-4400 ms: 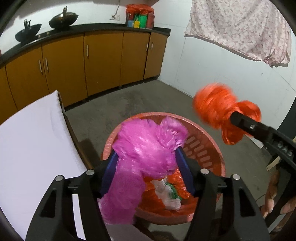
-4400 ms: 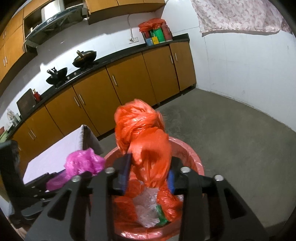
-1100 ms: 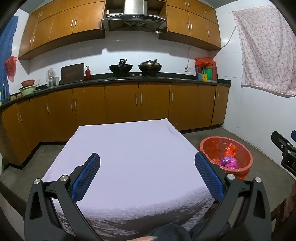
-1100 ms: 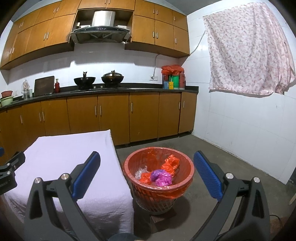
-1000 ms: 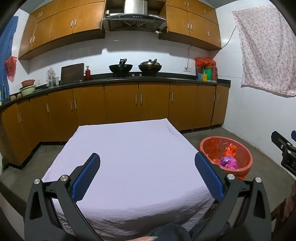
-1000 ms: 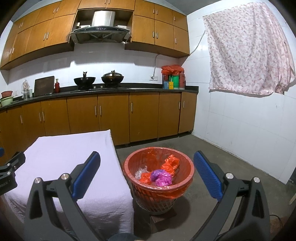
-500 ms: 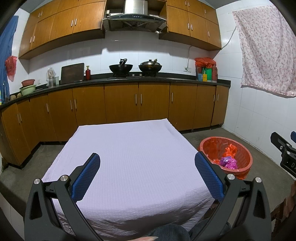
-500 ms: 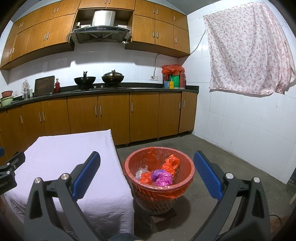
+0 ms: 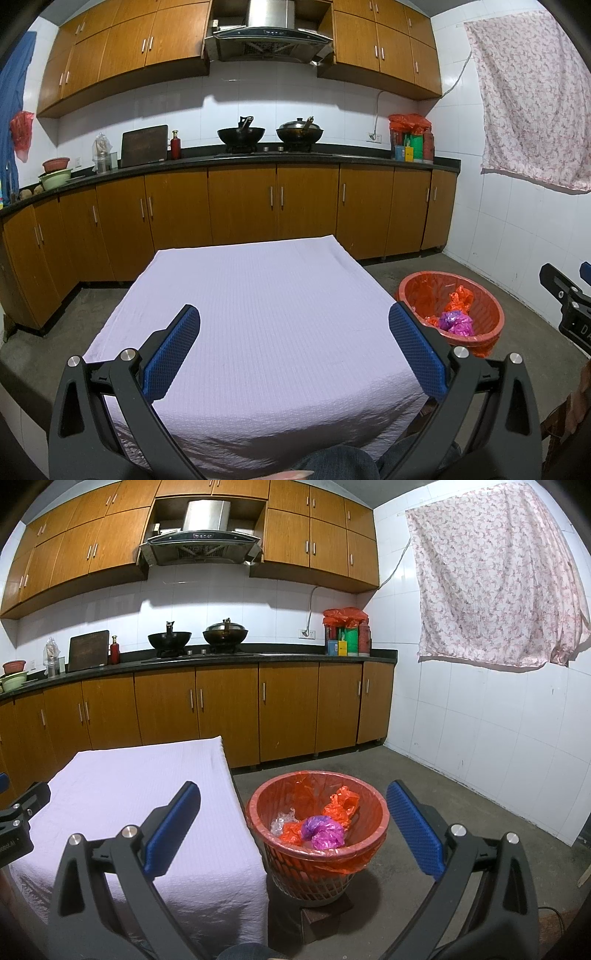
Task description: Collect trash
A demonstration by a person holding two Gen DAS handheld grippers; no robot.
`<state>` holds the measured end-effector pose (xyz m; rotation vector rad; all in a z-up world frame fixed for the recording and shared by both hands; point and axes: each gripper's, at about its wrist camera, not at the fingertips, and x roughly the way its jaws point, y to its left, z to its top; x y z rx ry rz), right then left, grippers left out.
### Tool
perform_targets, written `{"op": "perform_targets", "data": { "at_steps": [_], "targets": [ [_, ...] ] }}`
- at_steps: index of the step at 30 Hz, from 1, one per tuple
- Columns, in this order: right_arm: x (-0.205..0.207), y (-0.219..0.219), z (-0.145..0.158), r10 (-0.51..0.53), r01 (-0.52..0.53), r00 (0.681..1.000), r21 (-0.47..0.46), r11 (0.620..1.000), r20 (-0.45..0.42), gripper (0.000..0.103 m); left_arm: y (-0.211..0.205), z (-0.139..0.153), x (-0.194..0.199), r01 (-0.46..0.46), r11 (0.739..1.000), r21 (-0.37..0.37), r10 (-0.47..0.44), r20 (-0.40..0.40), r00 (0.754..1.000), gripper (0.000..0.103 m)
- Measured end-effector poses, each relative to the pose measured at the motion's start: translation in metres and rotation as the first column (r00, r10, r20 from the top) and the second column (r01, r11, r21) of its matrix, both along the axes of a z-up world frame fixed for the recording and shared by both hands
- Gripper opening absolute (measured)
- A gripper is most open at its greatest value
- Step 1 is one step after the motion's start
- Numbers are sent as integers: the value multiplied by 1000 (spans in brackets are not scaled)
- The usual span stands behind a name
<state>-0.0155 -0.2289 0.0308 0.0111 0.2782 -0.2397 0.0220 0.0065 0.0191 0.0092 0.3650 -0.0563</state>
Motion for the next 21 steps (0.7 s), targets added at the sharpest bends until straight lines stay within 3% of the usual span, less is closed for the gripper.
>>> {"op": "perform_targets", "data": {
  "at_steps": [21],
  "targets": [
    [-1, 1, -3, 0, 0, 1000, 2, 1000, -3, 99, 0, 0, 0, 0, 1000, 0, 0, -2, 1000, 101]
  ]
}}
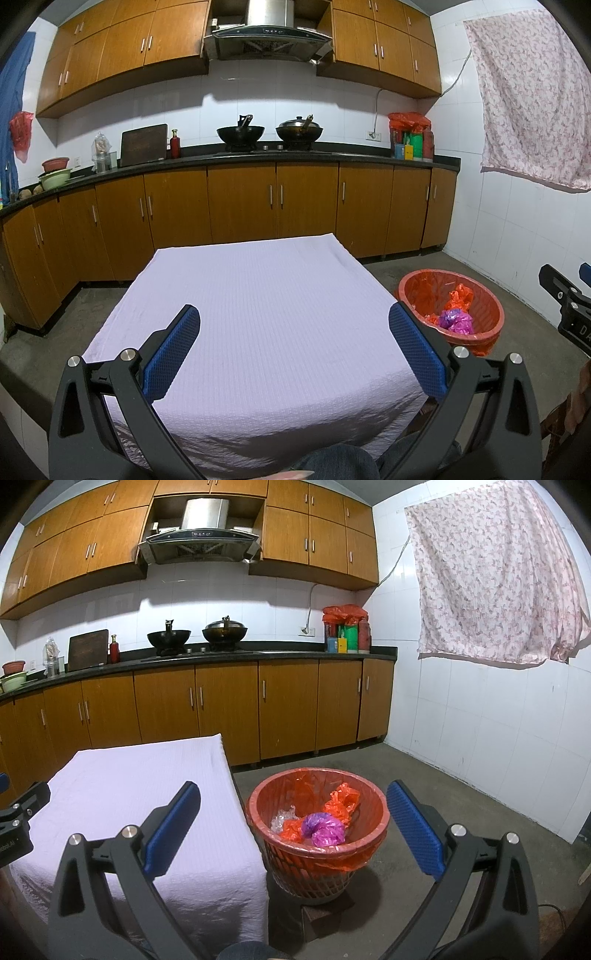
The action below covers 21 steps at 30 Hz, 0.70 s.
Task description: Collect trash
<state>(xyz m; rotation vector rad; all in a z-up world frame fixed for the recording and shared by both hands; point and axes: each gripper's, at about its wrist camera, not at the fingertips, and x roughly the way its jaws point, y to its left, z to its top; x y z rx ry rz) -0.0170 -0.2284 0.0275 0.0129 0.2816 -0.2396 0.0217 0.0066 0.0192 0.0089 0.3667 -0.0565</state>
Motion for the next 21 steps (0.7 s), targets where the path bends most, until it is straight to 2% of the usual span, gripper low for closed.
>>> {"op": "perform_targets", "data": {
  "at_steps": [21],
  "targets": [
    [-1, 0, -4, -1, 1, 1000, 4, 1000, -4, 99, -1, 1, 0, 0, 1000, 0, 0, -3, 1000, 101]
  ]
}}
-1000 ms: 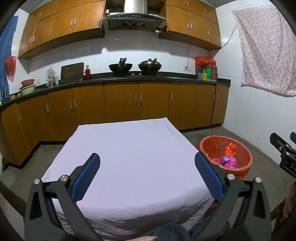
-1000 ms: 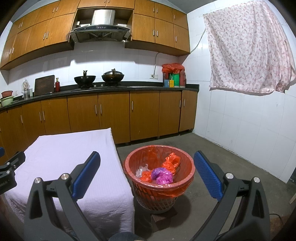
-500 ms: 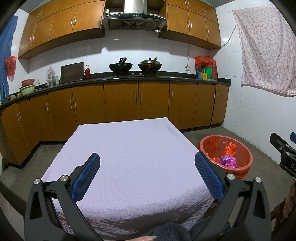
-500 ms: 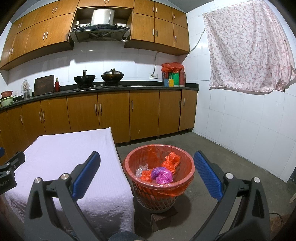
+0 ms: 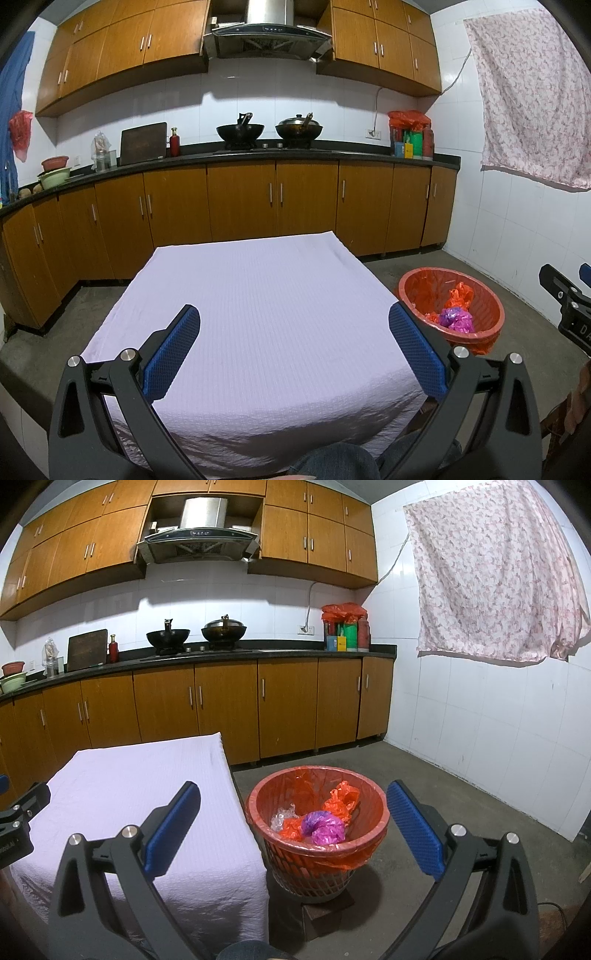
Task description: Collect trash
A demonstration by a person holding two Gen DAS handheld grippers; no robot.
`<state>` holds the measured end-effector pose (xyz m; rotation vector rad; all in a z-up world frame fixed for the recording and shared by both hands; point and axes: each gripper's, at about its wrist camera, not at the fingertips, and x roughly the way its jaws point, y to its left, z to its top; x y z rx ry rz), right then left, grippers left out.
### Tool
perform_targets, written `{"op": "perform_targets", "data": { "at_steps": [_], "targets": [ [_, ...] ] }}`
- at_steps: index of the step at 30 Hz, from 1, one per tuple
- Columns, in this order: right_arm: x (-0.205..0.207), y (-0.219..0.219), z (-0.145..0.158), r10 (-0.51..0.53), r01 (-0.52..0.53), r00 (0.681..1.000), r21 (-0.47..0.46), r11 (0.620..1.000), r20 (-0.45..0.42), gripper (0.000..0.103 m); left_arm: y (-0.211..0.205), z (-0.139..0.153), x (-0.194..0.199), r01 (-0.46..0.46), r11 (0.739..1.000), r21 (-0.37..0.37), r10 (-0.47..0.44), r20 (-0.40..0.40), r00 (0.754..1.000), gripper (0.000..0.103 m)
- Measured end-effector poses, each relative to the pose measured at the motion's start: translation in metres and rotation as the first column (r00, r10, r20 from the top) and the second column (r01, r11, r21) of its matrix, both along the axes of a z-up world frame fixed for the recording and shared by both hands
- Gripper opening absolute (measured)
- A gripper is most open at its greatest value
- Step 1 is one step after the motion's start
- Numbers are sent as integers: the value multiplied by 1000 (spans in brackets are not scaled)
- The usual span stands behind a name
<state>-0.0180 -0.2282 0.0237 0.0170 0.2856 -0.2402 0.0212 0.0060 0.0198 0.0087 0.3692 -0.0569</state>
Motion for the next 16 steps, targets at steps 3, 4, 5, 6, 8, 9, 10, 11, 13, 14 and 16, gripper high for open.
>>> {"op": "perform_targets", "data": {
  "at_steps": [3, 4, 5, 6, 8, 9, 10, 11, 13, 14, 16],
  "targets": [
    [1, -1, 1, 0, 0, 1000, 0, 1000, 0, 99, 0, 0, 0, -1, 1000, 1, 1, 0, 1000, 101],
    [1, -1, 1, 0, 0, 1000, 0, 1000, 0, 99, 0, 0, -1, -2, 1000, 2, 2, 0, 1000, 101],
    [1, -1, 1, 0, 0, 1000, 1, 1000, 0, 99, 0, 1, -1, -2, 1000, 1, 2, 1, 1000, 101],
    [1, -1, 1, 0, 0, 1000, 0, 1000, 0, 99, 1, 0, -1, -2, 1000, 0, 2, 1, 1000, 101],
    [1, -1, 1, 0, 0, 1000, 1, 1000, 0, 99, 1, -1, -3, -6, 1000, 0, 6, 4, 1000, 101],
    [1, -1, 1, 0, 0, 1000, 1, 1000, 0, 99, 1, -1, -3, -6, 1000, 0, 6, 2, 1000, 101],
    [1, -1, 2, 0, 0, 1000, 1, 1000, 0, 99, 1, -2, -3, -5, 1000, 0, 5, 1, 1000, 101],
    [1, -1, 2, 0, 0, 1000, 1, 1000, 0, 99, 1, -2, -5, -5, 1000, -3, 5, 0, 1000, 101],
    [0, -1, 1, 0, 0, 1000, 2, 1000, -1, 99, 1, -1, -5, -6, 1000, -2, 6, 4, 1000, 101],
    [0, -1, 0, 0, 0, 1000, 2, 1000, -1, 99, 0, -3, -5, -6, 1000, -1, 6, 4, 1000, 101],
    [0, -1, -1, 0, 0, 1000, 2, 1000, -1, 99, 0, -4, -4, -6, 1000, 0, 6, 3, 1000, 101]
  ]
}}
